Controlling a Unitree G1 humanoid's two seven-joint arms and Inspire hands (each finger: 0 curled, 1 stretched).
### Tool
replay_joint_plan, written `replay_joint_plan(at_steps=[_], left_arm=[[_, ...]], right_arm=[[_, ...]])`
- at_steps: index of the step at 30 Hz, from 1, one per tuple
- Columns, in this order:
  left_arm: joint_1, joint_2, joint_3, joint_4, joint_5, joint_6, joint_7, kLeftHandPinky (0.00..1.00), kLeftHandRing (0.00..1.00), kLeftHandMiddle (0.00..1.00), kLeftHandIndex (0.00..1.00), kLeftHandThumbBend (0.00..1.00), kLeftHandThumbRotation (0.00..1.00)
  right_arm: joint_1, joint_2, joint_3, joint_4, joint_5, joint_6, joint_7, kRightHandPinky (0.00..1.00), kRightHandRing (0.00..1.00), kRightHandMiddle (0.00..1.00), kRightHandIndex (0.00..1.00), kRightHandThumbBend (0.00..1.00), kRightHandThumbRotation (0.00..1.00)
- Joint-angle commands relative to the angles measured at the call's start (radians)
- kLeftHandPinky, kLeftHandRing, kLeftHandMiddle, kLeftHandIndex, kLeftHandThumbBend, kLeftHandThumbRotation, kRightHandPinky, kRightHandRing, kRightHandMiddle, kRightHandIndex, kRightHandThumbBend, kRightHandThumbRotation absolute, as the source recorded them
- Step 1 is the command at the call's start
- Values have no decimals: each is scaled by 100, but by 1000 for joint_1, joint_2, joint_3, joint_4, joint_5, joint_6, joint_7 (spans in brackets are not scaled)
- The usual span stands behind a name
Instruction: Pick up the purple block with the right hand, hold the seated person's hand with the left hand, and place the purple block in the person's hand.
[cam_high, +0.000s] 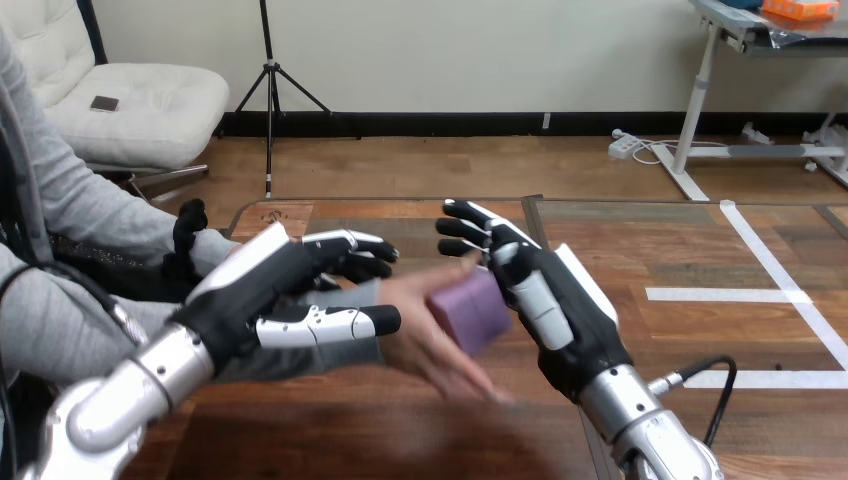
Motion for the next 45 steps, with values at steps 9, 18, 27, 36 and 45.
replay_joint_plan(at_steps=[9, 18, 27, 36, 45], left_arm=[[49, -64, 34, 54, -73, -118, 20, 61, 72, 76, 79, 75, 84], [94, -103, 65, 43, -116, -149, 46, 61, 72, 76, 78, 82, 87], [142, -155, 95, 31, -191, -196, 50, 67, 75, 77, 77, 80, 88], [191, -216, 118, 31, -286, -236, 31, 71, 76, 78, 77, 75, 89], [269, -256, 126, -53, -320, -196, 54, 78, 80, 79, 76, 78, 89]], right_arm=[[-9, -11, -54, 35, 39, -42, 25, 81, 86, 87, 88, 100, 100], [13, -11, -80, 35, 73, -42, 65, 83, 86, 87, 88, 100, 100], [57, -7, -96, -7, 111, -22, 82, 85, 86, 86, 88, 100, 100], [108, -7, -106, -47, 139, -21, 99, 87, 87, 87, 88, 100, 100], [153, -6, -115, -75, 166, -29, 118, 89, 88, 87, 88, 99, 100]])
